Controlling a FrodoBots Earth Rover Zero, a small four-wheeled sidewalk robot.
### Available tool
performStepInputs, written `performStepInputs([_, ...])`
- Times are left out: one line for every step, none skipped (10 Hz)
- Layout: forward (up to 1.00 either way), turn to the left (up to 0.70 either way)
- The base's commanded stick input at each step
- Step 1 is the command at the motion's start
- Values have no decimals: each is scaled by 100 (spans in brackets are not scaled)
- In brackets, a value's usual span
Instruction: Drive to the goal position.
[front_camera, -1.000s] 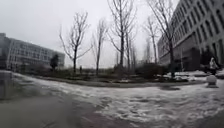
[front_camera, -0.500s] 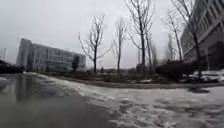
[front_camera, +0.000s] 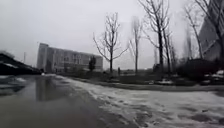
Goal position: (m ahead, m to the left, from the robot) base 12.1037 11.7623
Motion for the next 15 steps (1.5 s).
performStepInputs([70, 27])
performStepInputs([70, 27])
performStepInputs([70, 27])
performStepInputs([70, 27])
performStepInputs([70, 27])
performStepInputs([70, 27])
performStepInputs([70, 27])
performStepInputs([70, 27])
performStepInputs([70, 27])
performStepInputs([70, 27])
performStepInputs([70, 27])
performStepInputs([70, 27])
performStepInputs([70, 27])
performStepInputs([70, 27])
performStepInputs([70, 27])
